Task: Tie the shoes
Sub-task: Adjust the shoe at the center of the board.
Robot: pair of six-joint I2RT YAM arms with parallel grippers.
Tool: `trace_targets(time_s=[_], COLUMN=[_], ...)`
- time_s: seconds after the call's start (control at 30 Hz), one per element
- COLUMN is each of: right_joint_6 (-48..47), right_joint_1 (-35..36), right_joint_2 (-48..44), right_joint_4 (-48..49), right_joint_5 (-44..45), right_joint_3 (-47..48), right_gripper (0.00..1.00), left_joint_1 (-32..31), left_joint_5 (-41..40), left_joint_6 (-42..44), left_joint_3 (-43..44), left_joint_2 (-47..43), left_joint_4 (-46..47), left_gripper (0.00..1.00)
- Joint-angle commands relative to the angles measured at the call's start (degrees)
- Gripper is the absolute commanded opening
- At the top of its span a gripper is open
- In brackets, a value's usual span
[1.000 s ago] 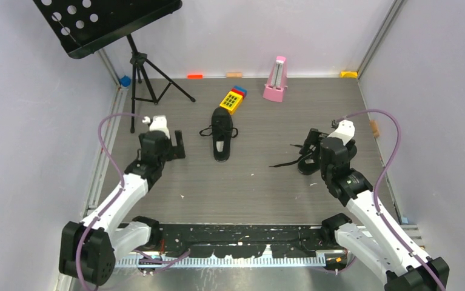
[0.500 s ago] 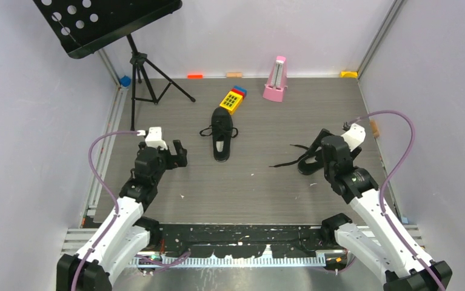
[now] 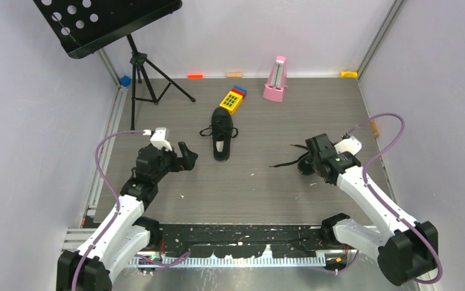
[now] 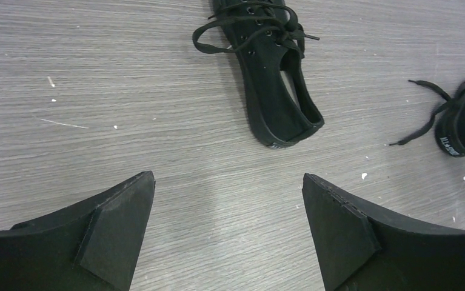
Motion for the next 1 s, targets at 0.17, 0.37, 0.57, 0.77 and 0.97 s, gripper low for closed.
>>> trace_targets(time_s=[0.17,0.37,0.57,0.77,0.97], right_joint_6=[2.25,2.73,4.58,10.38,23.48], right_joint_1=[-0.69,-0.78,-0.63,6.74,21.19], right_joint_2=[7.61,10.89,11.75,10.17,9.97], right_joint_4=[9.64,12.22,16.68,19.04,17.79], right_joint_5=[2.02,2.03,-6.44,-10.66,-6.97], right_joint_3=[0.03,-1.15,-3.61,-3.76,1.87], right_gripper=[0.71,0.6,0.29,0.0,0.0], left_joint_1=[0.13,0.15,0.15,0.15,0.06], left_joint_5=[5.84,6.47,7.33,10.56,14.49], left_joint_6=[-1.41,-1.32,-1.4,-1.41,-1.71], left_joint_3=[0.1,-0.19,-0.16,0.2,-0.51], left_joint_2=[1.93,2.49,3.0,4.44,5.29], left_joint_4=[4.93,5.71,6.21,7.38,10.7], left_gripper=[0.94,0.93,0.93,0.91,0.91])
